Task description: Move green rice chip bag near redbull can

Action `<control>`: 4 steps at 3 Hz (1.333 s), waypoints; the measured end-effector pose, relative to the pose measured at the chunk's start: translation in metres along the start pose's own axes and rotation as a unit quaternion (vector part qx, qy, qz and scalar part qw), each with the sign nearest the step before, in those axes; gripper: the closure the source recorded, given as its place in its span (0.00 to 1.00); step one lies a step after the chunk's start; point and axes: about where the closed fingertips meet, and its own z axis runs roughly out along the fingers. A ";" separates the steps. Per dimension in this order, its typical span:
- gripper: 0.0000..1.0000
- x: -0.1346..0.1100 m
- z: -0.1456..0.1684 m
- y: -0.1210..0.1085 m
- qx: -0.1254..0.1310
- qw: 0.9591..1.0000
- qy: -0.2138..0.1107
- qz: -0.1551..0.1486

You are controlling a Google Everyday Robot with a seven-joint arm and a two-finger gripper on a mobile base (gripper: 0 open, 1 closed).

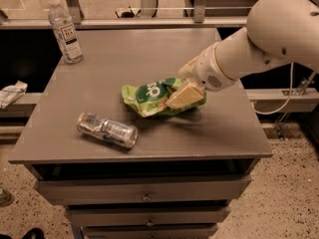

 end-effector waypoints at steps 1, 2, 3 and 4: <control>0.00 0.003 -0.004 -0.002 0.000 1.000 0.000 0.001; 0.00 0.015 -0.019 -0.013 0.000 1.000 -0.007 0.005; 0.00 0.054 -0.050 -0.035 -0.011 0.999 -0.035 0.022; 0.00 0.082 -0.114 -0.055 -0.016 0.996 -0.084 0.007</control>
Offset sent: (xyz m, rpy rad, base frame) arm 0.0085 -0.0571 0.0118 0.0411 -0.0007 -0.0128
